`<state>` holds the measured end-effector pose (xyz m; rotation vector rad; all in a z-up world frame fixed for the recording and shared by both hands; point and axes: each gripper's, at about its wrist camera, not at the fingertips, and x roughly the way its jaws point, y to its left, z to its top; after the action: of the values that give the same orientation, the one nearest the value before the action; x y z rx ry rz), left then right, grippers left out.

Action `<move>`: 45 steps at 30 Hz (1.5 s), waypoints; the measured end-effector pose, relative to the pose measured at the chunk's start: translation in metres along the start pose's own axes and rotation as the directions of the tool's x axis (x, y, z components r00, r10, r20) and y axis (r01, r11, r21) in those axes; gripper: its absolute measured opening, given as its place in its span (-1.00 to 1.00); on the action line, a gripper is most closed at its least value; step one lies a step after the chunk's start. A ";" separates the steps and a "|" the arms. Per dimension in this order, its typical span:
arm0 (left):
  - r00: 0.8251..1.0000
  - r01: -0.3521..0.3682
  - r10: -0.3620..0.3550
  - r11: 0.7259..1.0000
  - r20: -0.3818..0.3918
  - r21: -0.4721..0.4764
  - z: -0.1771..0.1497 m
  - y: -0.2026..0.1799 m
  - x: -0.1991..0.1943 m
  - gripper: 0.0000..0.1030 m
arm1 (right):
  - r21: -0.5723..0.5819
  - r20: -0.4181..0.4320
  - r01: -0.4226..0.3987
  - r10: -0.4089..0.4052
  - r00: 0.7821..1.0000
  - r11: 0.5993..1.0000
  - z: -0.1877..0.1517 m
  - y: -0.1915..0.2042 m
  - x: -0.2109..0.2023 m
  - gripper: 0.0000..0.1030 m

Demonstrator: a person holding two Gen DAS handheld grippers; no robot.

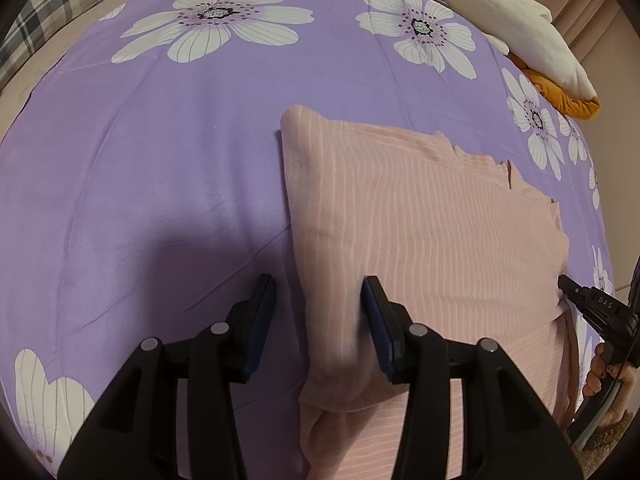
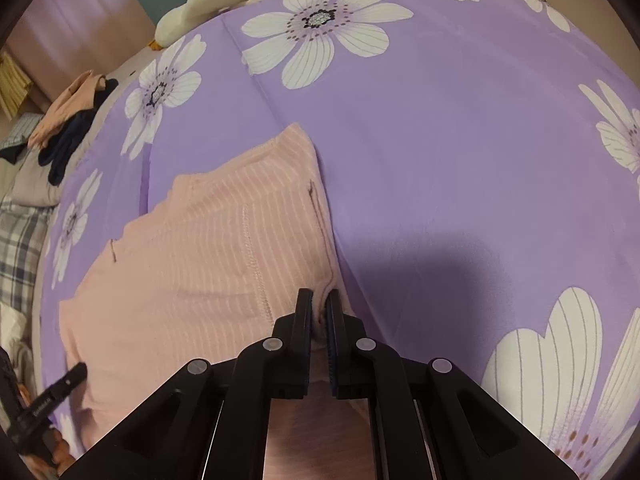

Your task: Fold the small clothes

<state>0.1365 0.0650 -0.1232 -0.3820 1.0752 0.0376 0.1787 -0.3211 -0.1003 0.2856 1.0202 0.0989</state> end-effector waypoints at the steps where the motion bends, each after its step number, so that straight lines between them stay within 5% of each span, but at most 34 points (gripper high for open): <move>1: 1.000 0.000 0.000 1.000 0.001 0.000 0.000 0.000 0.000 -0.10 | -0.001 -0.001 0.002 -0.002 1.000 1.000 0.000 0.000 0.000 -0.88; 45: 1.000 0.031 -0.030 0.999 0.007 -0.026 -0.044 0.007 -0.024 -0.07 | -0.034 0.032 0.035 -0.034 0.999 0.999 -0.006 0.006 0.002 -0.89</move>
<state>0.0865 0.0616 -0.1231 -0.4218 1.0630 0.0259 0.1750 -0.3139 -0.1027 0.2375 0.9907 0.0806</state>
